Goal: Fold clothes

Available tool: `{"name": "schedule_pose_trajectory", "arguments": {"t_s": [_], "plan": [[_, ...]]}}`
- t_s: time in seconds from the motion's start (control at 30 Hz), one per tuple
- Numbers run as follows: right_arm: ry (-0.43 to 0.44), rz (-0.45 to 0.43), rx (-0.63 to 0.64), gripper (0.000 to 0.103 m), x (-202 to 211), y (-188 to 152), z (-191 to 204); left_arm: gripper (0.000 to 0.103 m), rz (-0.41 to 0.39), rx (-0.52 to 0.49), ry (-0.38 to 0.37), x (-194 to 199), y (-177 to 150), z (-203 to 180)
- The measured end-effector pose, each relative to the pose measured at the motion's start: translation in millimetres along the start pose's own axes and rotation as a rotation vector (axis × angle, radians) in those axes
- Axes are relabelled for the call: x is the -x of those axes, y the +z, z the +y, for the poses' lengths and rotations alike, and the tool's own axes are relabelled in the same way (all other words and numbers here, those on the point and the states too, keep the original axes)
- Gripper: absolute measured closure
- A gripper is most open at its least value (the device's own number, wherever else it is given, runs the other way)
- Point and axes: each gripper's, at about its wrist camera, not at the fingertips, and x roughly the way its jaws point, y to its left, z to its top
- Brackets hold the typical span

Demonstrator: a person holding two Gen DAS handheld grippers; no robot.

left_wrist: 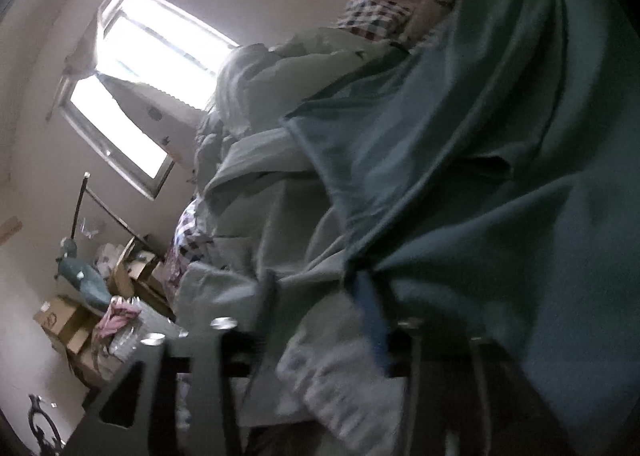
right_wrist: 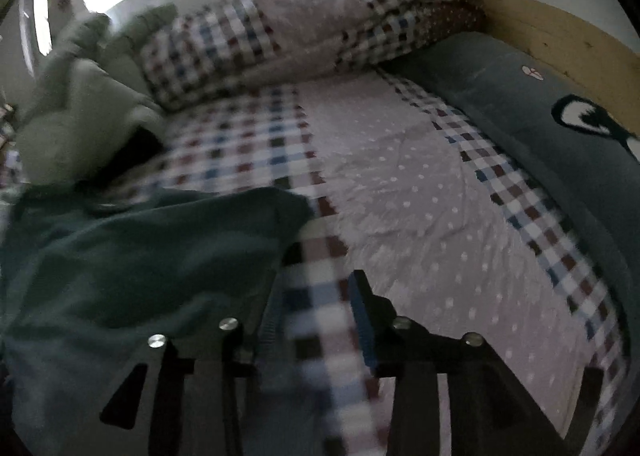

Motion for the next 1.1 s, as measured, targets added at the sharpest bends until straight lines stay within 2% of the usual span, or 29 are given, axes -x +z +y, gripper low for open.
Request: {"name": "schedule_pose_trajectory", "arguments": {"t_s": [0.03, 0.13, 0.4, 0.47, 0.67, 0.7, 0.77, 0.83, 0.87, 0.93, 1.03, 1.1], "plan": [[0.025, -0.019, -0.011, 0.06, 18, -9, 2, 0.036, 0.004, 0.017, -0.003, 6, -2, 7], [0.104, -0.082, -0.034, 0.057, 66, -41, 9, 0.023, 0.012, 0.095, -0.015, 28, -13, 28], [0.29, -0.293, -0.008, 0.046, 188, -121, 48, 0.022, 0.001, 0.424, -0.085, 122, -44, 85], [0.315, -0.343, 0.001, 0.044, 212, -139, 58, 0.018, -0.03, 0.5, -0.096, 155, -48, 95], [0.41, -0.416, 0.064, 0.041, 284, -177, 83, 0.015, -0.138, 0.647, -0.184, 244, -40, 107], [0.43, -0.431, 0.084, 0.039, 298, -183, 86, 0.014, -0.149, 0.684, -0.213, 254, -40, 109], [0.444, -0.486, 0.143, 0.024, 326, -199, 92, 0.014, -0.155, 0.765, -0.271, 273, -44, 110], [0.461, -0.541, 0.2, 0.019, 353, -215, 99, 0.014, -0.141, 0.845, -0.339, 282, -52, 106], [0.481, -0.562, 0.218, 0.016, 361, -225, 103, 0.014, -0.127, 0.875, -0.369, 281, -57, 102], [0.52, -0.555, 0.222, 0.013, 362, -242, 111, 0.014, -0.08, 0.96, -0.481, 270, -75, 92], [0.576, -0.514, 0.201, 0.013, 344, -267, 128, 0.014, -0.018, 1.035, -0.535, 260, -94, 80], [0.551, -0.493, 0.188, 0.013, 322, -289, 141, 0.014, 0.042, 1.089, -0.544, 253, -107, 75]]}}
